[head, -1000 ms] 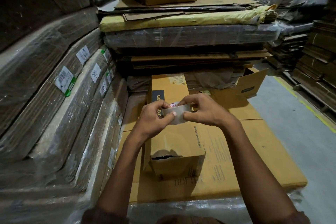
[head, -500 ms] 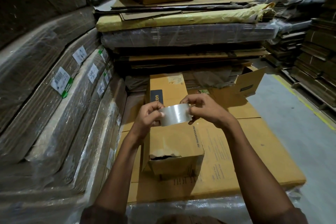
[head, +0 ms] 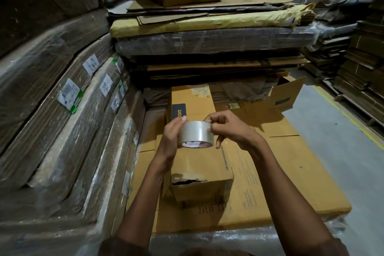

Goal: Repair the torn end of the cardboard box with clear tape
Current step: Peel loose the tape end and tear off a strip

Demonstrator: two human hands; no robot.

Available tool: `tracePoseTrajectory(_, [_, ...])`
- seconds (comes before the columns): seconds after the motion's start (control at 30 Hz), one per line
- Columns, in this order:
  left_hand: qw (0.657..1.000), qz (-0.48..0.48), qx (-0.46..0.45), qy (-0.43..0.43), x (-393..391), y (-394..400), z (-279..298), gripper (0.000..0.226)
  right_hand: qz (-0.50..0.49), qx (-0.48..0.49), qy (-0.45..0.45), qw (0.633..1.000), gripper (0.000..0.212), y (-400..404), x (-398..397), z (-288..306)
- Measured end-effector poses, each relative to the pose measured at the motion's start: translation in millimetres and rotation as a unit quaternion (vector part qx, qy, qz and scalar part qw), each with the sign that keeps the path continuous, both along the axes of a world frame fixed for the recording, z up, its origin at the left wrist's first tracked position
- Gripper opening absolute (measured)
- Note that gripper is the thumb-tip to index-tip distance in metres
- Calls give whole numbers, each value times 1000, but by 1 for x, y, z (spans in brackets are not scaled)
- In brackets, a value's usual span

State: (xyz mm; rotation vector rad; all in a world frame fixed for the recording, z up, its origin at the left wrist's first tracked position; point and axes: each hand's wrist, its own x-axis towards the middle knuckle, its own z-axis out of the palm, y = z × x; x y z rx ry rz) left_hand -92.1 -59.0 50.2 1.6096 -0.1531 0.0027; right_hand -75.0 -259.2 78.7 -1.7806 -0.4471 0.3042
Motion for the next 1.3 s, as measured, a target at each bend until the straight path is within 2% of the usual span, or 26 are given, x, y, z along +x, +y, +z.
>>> tracePoseTrajectory(0.03, [996, 13, 73, -56, 3, -2, 4, 46, -4, -4, 8, 1000, 25, 3, -1, -1])
tracePoseTrajectory(0.1, [963, 50, 210, -161, 7, -6, 15, 45, -3, -15, 10, 1000, 20, 10, -3, -2])
tracePoseTrajectory(0.17, [939, 82, 260, -212, 9, -10, 25, 53, 2, -25, 1, 1000, 17, 16, -6, 1])
tracePoseTrajectory(0.23, [933, 115, 261, -221, 12, -13, 29, 62, -4, -26, -13, 1000, 19, 20, -8, 6])
tracePoseTrajectory(0.33, [953, 126, 212, -175, 18, -9, 28, 63, -11, -27, -27, 999, 18, 21, -7, 13])
tracePoseTrajectory(0.43, [985, 89, 114, -92, 22, -1, 28, 58, -2, -10, -10, 1000, 20, 18, -8, 12])
tracePoseTrajectory(0.53, [997, 71, 34, -26, 23, 3, 28, 58, 7, 28, 13, 1000, 18, 17, -12, 10])
tracePoseTrajectory(0.6, [997, 71, -11, 10, 22, 5, 28, 55, 10, 52, 24, 998, 15, 18, -13, 8])
tracePoseTrajectory(0.7, [994, 56, -77, 44, 21, 9, 29, 39, 19, 80, 31, 996, 11, 19, -14, 7])
tracePoseTrajectory(0.83, [977, 33, -172, 124, 16, 12, 31, 60, 47, 107, 42, 992, 14, 21, -12, 7])
tracePoseTrajectory(0.93, [953, -16, -235, 189, 9, 11, 37, 50, 67, 155, 55, 984, 22, 25, -11, 7])
tracePoseTrajectory(1.03, [934, -28, -295, 197, 4, 6, 33, 55, 67, 182, 53, 980, 11, 30, -10, 8])
tracePoseTrajectory(1.13, [925, 11, -330, 186, 2, 4, 30, 58, 64, 179, 45, 981, 11, 32, -9, 12])
tracePoseTrajectory(1.2, [947, 60, -282, 139, 5, 5, 27, 68, 51, 165, 37, 984, 11, 28, -8, 16])
tracePoseTrajectory(1.27, [976, 125, -177, 38, 13, 11, 24, 59, 26, 130, 29, 991, 17, 22, -8, 19])
tracePoseTrajectory(1.3, [983, 128, -132, -17, 13, 12, 29, 55, 11, 99, 24, 995, 20, 19, -8, 20])
